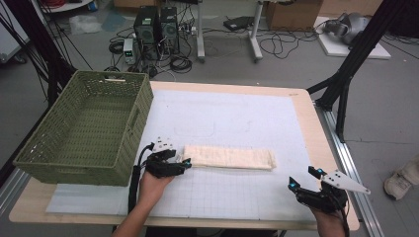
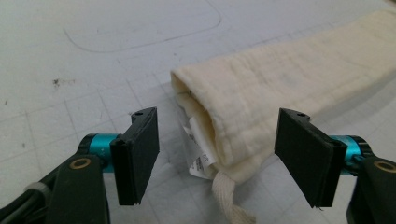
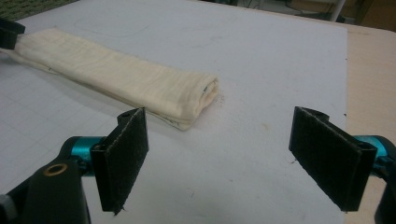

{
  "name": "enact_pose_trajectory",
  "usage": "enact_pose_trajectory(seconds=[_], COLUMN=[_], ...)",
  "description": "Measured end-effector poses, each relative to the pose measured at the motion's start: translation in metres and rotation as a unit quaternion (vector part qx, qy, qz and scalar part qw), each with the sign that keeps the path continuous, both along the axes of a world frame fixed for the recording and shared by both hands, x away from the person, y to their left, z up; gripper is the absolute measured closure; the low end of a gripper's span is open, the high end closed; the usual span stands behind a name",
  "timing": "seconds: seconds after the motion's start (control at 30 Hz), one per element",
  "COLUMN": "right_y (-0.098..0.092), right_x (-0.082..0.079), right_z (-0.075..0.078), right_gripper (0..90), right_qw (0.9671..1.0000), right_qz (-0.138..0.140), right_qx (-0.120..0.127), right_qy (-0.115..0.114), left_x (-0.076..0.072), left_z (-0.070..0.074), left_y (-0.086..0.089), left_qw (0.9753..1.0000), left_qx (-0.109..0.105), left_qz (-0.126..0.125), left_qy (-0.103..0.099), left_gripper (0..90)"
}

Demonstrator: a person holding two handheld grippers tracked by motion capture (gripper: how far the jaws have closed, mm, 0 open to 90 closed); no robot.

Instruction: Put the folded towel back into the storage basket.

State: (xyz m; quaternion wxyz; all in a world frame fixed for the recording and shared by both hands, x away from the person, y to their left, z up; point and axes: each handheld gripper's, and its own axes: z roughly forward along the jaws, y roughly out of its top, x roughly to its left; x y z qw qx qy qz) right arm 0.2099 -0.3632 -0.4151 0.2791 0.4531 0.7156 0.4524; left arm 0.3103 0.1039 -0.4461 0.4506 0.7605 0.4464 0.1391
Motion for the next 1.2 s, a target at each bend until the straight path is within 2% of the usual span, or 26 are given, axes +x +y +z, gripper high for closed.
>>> enact_pose_trajectory(seconds=[0.03, 0.23, 0.33, 0.4, 0.47, 0.5, 0.53, 0.57, 0.6, 0.63, 0.67, 0.73, 0.83, 0.9, 0.93, 0.97, 1.0, 1.03, 1.17, 1.2], right_y=[0.0, 0.001, 0.002, 0.002, 0.002, 0.003, 0.003, 0.003, 0.003, 0.003, 0.003, 0.004, 0.005, 0.007, 0.007, 0.008, 0.009, 0.009, 0.016, 0.023], right_x=[0.0, 0.001, 0.0, 0.0, 0.001, 0.0, 0.0, 0.0, 0.001, 0.001, 0.001, 0.001, 0.0, 0.001, 0.002, 0.002, 0.004, 0.005, 0.012, 0.018], right_z=[0.0, -0.001, 0.0, 0.0, 0.0, 0.0, 0.0, 0.0, -0.001, -0.001, -0.001, 0.0, 0.001, 0.001, 0.001, 0.001, 0.0, 0.001, 0.003, 0.003], right_gripper=[18.4, 18.4, 18.4, 18.4, 18.4, 18.4, 18.4, 18.4, 18.4, 18.4, 18.4, 21.2, 21.6, 19.9, 19.3, 18.7, 17.9, 17.8, 17.7, 17.5], right_qw=[1.0, 1.0, 1.0, 1.0, 1.0, 1.0, 1.0, 1.0, 1.0, 1.0, 1.0, 0.9999, 0.9999, 0.9999, 0.9998, 0.9998, 0.9999, 0.9999, 0.9998, 0.9999], right_qz=[0.0, 0.002, 0.002, 0.003, 0.003, 0.003, 0.003, 0.003, 0.004, 0.004, 0.005, 0.009, 0.008, 0.003, 0.004, 0.001, -0.002, -0.002, -0.009, -0.003], right_qx=[0.001, -0.001, -0.001, 0.0, 0.0, 0.001, 0.001, -0.001, -0.001, -0.001, -0.002, 0.001, -0.008, -0.015, -0.018, -0.016, -0.012, -0.005, 0.014, 0.015], right_qy=[0.001, 0.002, 0.003, 0.002, 0.002, 0.003, 0.004, 0.005, 0.006, 0.006, 0.005, 0.008, -0.002, -0.006, -0.01, -0.008, -0.01, -0.01, -0.007, -0.003], left_x=[0.001, 0.004, 0.006, 0.008, 0.006, 0.005, 0.004, 0.003, 0.001, 0.001, 0.0, 0.0, -0.001, -0.005, -0.006, -0.006, -0.008, -0.008, -0.009, -0.009], left_z=[-0.002, -0.003, -0.004, -0.006, -0.005, -0.005, -0.005, -0.004, -0.004, -0.004, -0.004, -0.004, -0.004, -0.003, -0.003, -0.003, -0.003, -0.003, -0.002, -0.003], left_y=[0.0, -0.005, -0.01, -0.019, -0.025, -0.027, -0.028, -0.029, -0.03, -0.03, -0.031, -0.028, -0.024, -0.017, -0.015, -0.015, -0.011, -0.01, -0.008, -0.008], left_qw=[0.9999, 1.0, 0.9999, 0.9997, 0.9988, 0.9976, 0.9968, 0.9957, 0.9944, 0.9944, 0.9931, 0.9934, 0.9939, 0.9924, 0.9927, 0.9927, 0.9935, 0.9937, 0.9937, 0.9946], left_qx=[0.012, -0.001, 0.001, 0.012, 0.045, 0.065, 0.067, 0.068, 0.076, 0.076, 0.082, 0.078, 0.073, 0.075, 0.067, 0.067, 0.052, 0.048, 0.044, 0.036], left_qz=[-0.002, -0.008, -0.01, -0.014, -0.015, -0.021, -0.041, -0.058, -0.066, -0.066, -0.074, -0.074, -0.069, -0.078, -0.078, -0.078, -0.076, -0.077, -0.08, -0.076], left_qy=[0.002, 0.005, 0.006, 0.014, -0.001, -0.011, -0.018, -0.023, -0.031, -0.031, -0.041, -0.041, -0.045, -0.06, -0.063, -0.063, -0.066, -0.067, -0.065, -0.062], left_gripper=[33.5, 34.6, 37.6, 42.1, 45.2, 47.3, 54.2, 65.8, 72.5, 76.4, 78.7, 81.0, 81.4, 81.4, 81.4, 81.5, 81.5, 81.4, 81.4, 81.1])
